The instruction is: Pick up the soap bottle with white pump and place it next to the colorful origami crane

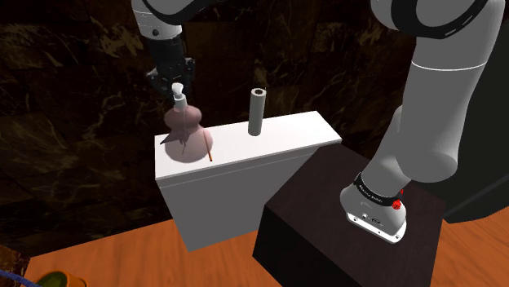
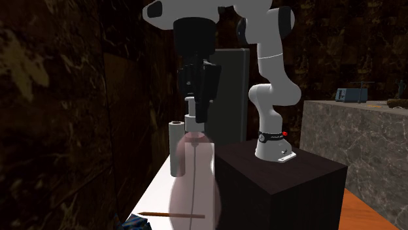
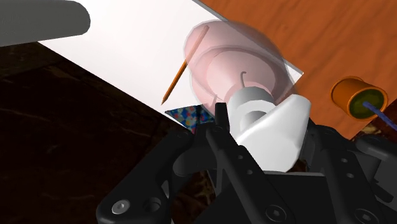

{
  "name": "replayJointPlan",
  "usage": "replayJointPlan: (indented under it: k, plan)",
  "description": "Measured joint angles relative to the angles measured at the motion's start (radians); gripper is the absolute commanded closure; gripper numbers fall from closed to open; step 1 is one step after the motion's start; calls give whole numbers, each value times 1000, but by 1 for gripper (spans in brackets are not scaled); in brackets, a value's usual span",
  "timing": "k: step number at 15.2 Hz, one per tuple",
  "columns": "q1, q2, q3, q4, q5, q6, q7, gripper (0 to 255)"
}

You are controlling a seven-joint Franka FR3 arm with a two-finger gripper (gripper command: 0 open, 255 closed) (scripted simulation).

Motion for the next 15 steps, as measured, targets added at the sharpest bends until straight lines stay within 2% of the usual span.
replayJointPlan:
  k: [4, 10, 11, 15]
  plan:
    - [-2, 2, -1, -47, -1, 49, 2, 255]
    - [-2, 4, -1, -51, -2, 55, 2, 255]
    - [-2, 4, -1, -52, -2, 55, 2, 0]
    - [-2, 3, -1, -51, -2, 56, 2, 0]
